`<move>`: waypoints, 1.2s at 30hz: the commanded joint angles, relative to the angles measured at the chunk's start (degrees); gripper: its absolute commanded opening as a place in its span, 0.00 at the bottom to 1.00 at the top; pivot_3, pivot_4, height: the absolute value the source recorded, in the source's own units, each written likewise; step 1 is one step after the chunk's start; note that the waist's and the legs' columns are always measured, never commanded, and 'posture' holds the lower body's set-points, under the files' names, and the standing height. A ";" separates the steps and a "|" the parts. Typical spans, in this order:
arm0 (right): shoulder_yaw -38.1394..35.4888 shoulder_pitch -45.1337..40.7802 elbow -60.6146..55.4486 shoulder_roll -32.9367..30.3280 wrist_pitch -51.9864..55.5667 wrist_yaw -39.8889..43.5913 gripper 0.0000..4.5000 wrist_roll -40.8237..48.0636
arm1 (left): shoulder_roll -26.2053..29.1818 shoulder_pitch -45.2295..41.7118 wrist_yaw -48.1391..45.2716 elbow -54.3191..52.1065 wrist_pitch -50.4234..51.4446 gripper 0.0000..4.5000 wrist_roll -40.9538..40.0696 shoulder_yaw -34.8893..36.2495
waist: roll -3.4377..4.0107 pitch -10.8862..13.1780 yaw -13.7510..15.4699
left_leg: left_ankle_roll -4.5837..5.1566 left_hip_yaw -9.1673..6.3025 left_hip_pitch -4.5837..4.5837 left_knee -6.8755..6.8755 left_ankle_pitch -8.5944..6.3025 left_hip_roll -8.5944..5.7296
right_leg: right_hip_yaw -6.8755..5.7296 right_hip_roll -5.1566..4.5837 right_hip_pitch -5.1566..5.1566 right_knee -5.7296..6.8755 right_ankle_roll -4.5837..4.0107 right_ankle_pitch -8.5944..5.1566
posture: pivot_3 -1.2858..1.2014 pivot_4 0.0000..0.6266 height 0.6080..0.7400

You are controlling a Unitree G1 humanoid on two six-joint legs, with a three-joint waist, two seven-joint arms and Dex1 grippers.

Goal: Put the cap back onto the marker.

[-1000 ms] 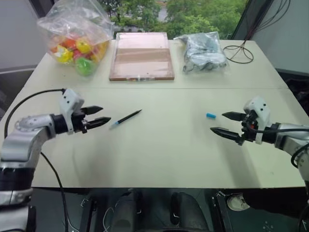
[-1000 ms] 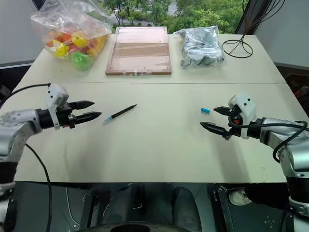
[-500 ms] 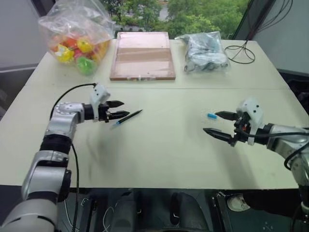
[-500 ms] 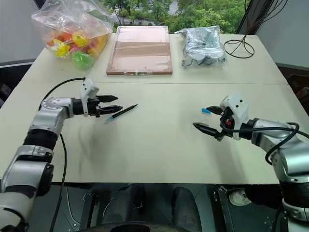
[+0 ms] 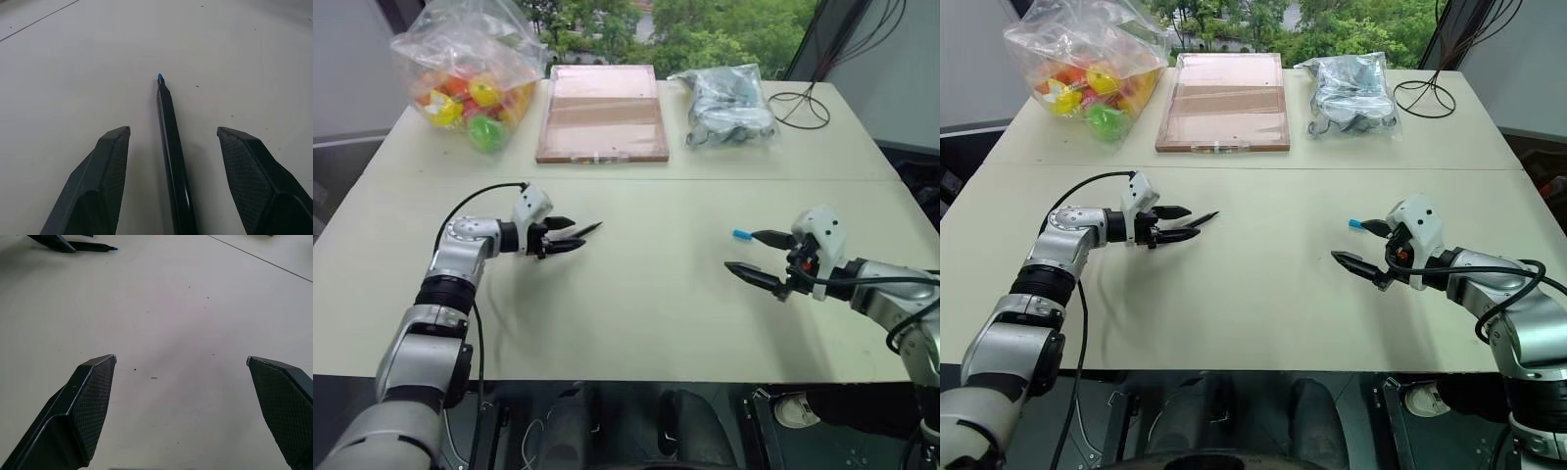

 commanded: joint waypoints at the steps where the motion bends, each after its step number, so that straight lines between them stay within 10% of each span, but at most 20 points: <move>1: -0.88 -0.86 -1.06 0.37 -1.27 -0.20 0.99 0.11 | -0.34 -0.36 1.08 -0.05 -0.53 0.66 1.35 0.06 | 0.00 0.00 -0.01 | 0.00 0.00 0.00 0.00 0.00 0.00 | 0.00 0.00 0.00 0.00 0.00 0.00 | 0.52 0.24 1.00; 16: -0.65 -0.01 -2.19 1.58 -1.60 -1.70 0.99 -0.45 | -2.42 -3.42 2.18 4.32 -0.68 0.66 6.10 -2.27 | -0.01 -0.01 0.03 | 0.01 -0.03 0.02 0.03 0.00 -0.01 | -0.02 0.00 0.04 0.02 0.00 0.00 | 0.52 0.24 1.00; 23: -0.82 -0.01 -2.07 1.22 -1.59 -1.87 1.00 -0.47 | -2.04 -2.74 2.19 4.53 -0.86 0.02 6.73 -2.53 | 0.00 -0.02 0.02 | 0.01 -0.02 0.03 0.02 0.00 -0.01 | -0.02 0.00 0.05 0.02 0.00 0.00 | 0.52 0.24 1.00; 36: 1.48 -8.36 13.71 0.52 -13.33 1.85 1.00 -6.84 | -0.24 -5.06 -0.78 0.47 -4.76 0.01 5.25 -1.01 | -0.01 -0.02 -0.12 | 0.01 0.00 0.04 0.02 0.00 -0.01 | -0.02 0.00 0.04 0.03 0.00 0.00 | 0.52 0.24 1.00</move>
